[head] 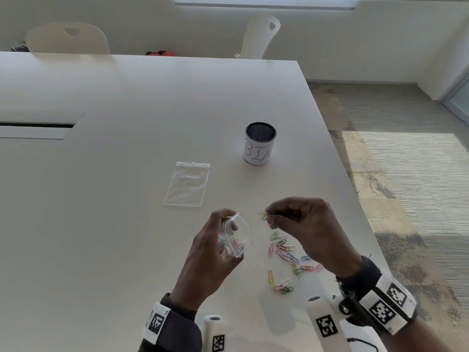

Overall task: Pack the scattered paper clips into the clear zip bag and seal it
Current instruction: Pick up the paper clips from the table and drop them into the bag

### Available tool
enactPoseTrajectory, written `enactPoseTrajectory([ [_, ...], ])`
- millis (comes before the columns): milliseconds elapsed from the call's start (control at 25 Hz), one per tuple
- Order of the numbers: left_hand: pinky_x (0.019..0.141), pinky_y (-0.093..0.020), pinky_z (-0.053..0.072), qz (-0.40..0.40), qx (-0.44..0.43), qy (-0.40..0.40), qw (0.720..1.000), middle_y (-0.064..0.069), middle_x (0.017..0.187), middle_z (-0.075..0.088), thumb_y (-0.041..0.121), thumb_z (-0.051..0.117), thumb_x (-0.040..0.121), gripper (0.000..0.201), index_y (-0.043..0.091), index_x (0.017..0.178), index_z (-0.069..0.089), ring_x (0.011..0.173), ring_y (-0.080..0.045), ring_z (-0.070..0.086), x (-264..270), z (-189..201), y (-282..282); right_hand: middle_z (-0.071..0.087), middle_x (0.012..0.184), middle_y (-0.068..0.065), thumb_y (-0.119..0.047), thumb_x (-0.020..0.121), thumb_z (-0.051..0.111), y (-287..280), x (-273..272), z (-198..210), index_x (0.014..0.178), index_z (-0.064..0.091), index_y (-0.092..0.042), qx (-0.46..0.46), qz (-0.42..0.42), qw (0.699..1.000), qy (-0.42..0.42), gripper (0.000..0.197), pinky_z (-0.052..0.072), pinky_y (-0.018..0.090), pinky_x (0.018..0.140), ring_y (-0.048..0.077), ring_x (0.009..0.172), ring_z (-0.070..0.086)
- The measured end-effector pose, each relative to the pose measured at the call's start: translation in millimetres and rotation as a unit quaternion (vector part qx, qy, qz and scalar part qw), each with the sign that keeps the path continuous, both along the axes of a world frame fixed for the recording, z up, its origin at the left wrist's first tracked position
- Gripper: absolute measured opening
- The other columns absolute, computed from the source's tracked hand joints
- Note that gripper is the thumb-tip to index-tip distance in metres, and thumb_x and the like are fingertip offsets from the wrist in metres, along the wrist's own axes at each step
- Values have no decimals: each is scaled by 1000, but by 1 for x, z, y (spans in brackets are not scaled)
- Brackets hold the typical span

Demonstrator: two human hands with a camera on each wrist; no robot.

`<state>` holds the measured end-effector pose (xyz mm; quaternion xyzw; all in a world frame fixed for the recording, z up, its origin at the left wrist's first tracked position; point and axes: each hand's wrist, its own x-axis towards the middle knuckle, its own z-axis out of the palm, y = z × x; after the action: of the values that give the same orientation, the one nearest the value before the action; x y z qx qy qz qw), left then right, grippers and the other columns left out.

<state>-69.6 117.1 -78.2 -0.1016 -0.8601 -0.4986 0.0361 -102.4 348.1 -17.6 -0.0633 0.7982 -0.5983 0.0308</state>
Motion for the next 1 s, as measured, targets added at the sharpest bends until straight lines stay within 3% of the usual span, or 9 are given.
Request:
enactPoseTrajectory([
  [120, 71, -7, 48, 2, 2, 2, 1000, 16, 106, 64, 14, 87, 80, 63, 30, 129, 51, 96, -7, 65, -1, 1, 1, 81, 82, 9, 1, 86, 81, -23, 5, 9, 93, 82, -8, -35, 32, 999, 1, 11, 62, 36, 85, 32, 83, 78],
  [280, 71, -8, 48, 9, 6, -8, 1000, 15, 108, 67, 12, 85, 80, 64, 31, 130, 51, 94, -8, 66, 0, 2, 1, 82, 82, -3, 0, 84, 83, -42, 8, 3, 91, 83, -12, 24, 53, 998, 28, 14, 59, 19, 73, 8, 75, 78],
  [360, 73, -7, 48, 12, 14, -12, 1000, 15, 109, 68, 11, 84, 80, 62, 32, 130, 52, 96, -8, 67, 1, 2, 0, 82, 86, -8, -3, 87, 81, -47, 10, 2, 95, 83, -17, 71, 76, 994, 45, 16, 56, 13, 74, 1, 80, 77],
  [480, 73, -8, 48, 12, 21, -13, 1000, 15, 109, 69, 9, 83, 80, 62, 31, 129, 53, 95, -8, 67, 1, 2, 1, 83, 97, -8, -6, 91, 78, -50, 11, 5, 102, 83, -17, 130, 125, 979, 92, 16, 59, 16, 80, -3, 89, 76],
  [600, 73, -8, 48, 8, 16, -13, 1000, 16, 108, 68, 10, 83, 79, 63, 32, 129, 52, 94, -7, 67, 1, 2, 1, 82, 95, -7, -8, 92, 77, -47, 9, 10, 101, 83, -16, 149, 125, 973, 122, 13, 61, 24, 79, 1, 86, 76],
  [760, 73, -7, 47, 4, 16, -3, 1000, 18, 106, 65, 12, 84, 79, 61, 32, 127, 52, 93, -6, 65, 1, 2, 1, 79, 82, -7, -2, 87, 80, -14, 2, 19, 92, 83, -15, 157, 57, 979, 118, 14, 62, 30, 76, 8, 76, 76],
  [840, 72, -6, 47, 4, 20, -5, 1000, 17, 106, 65, 13, 85, 80, 61, 31, 128, 52, 92, -6, 66, 1, 0, 0, 77, 82, -10, -13, 86, 84, 16, 1, 17, 92, 81, -19, 210, 16, 974, 85, 9, 62, 31, 77, 6, 76, 74],
  [920, 73, -8, 49, 1, 21, -9, 1000, 17, 107, 64, 12, 86, 80, 63, 32, 129, 52, 93, -8, 66, 0, -1, 0, 74, 97, -12, -36, 84, 84, 46, 3, 11, 107, 76, -24, 335, 25, 942, 6, 27, 61, 29, 80, 3, 83, 69],
  [1000, 73, -9, 50, -2, 20, -13, 1000, 17, 108, 64, 12, 86, 80, 64, 34, 129, 51, 96, -9, 66, -1, -3, 0, 66, 120, -10, -54, 82, 78, 66, 11, 2, 131, 63, -25, 468, 71, 876, -94, 59, 54, 24, 86, 4, 100, 64],
])
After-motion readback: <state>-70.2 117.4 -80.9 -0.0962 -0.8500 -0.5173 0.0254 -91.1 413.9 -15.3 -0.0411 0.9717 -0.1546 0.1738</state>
